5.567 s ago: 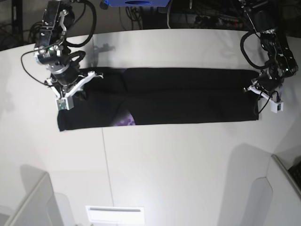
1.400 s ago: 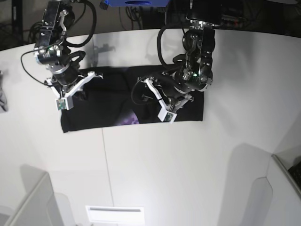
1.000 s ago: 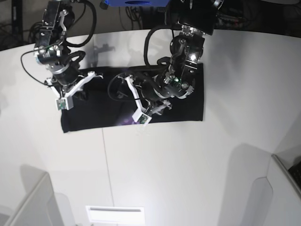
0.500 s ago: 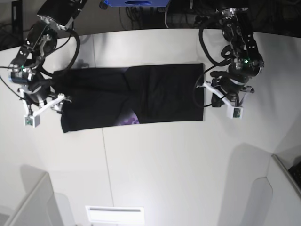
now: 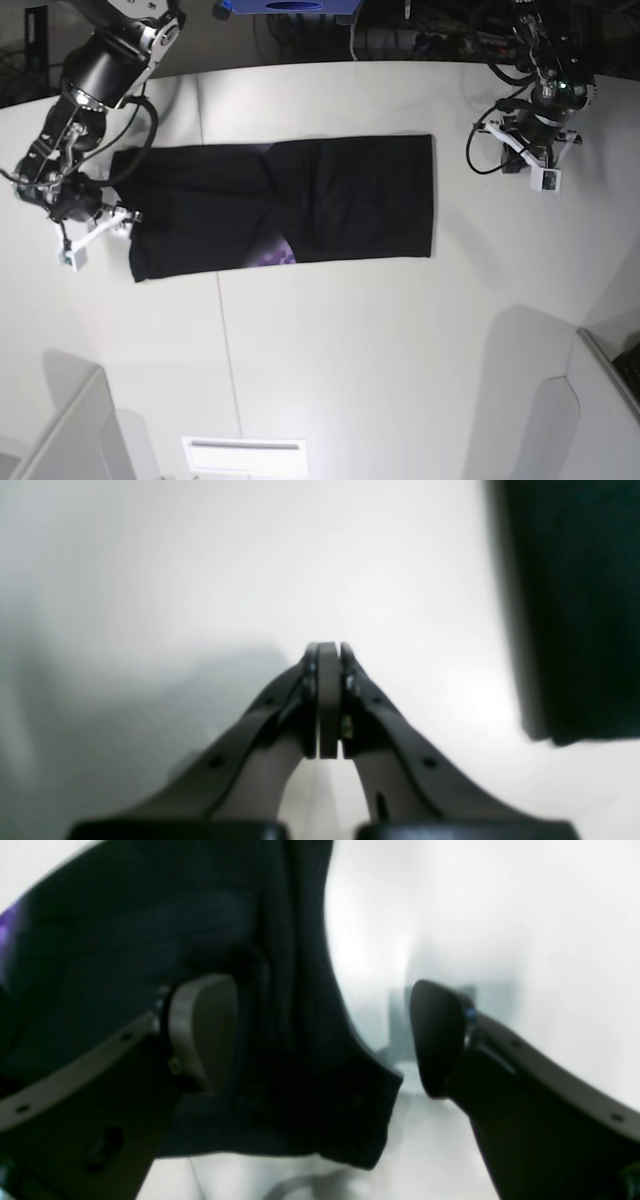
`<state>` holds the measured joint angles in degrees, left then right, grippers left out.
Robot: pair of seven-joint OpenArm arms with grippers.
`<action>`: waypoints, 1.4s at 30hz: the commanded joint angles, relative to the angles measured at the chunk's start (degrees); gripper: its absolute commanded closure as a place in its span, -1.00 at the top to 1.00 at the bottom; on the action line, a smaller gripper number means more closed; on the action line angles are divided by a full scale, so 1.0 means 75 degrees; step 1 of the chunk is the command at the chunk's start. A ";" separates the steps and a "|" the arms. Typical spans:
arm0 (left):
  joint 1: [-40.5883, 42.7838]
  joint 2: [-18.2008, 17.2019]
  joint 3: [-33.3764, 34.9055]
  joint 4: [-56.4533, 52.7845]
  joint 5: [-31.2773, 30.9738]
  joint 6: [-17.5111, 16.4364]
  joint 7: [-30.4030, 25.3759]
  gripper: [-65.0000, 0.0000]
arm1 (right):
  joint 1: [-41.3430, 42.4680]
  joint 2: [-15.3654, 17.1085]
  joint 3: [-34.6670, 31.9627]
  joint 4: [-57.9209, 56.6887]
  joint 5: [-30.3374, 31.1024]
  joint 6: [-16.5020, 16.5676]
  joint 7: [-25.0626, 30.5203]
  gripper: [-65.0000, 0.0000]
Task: Fold the T-shirt properly
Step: 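Regrasp both ends of the shortened strip with both grippers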
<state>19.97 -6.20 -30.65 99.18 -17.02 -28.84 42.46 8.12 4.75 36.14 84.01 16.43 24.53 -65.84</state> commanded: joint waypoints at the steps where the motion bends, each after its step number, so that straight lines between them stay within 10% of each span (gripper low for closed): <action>1: -0.0089 -0.0082 0.0014 0.0063 -0.0152 -0.0052 -0.0240 -1.00 | 0.0189 0.0099 -0.0019 0.0034 0.0148 0.0052 0.0111 0.56; 33: -0.1015 0.0328 0.1092 -0.0746 -0.0093 -0.0005 -0.0240 -1.00 | -0.0151 -0.0136 -0.0101 -0.1056 0.1028 0.0415 -0.0065 0.56; 42: -0.1308 0.0375 0.1303 -0.0980 -0.0093 0.0007 -0.0240 -1.00 | -0.0245 -0.0171 -0.0101 -0.1068 0.1016 0.0415 -0.0053 0.14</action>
<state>10.44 -3.20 -20.82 91.05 -16.93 -28.53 41.52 6.61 3.57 35.53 76.23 25.74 27.75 -63.59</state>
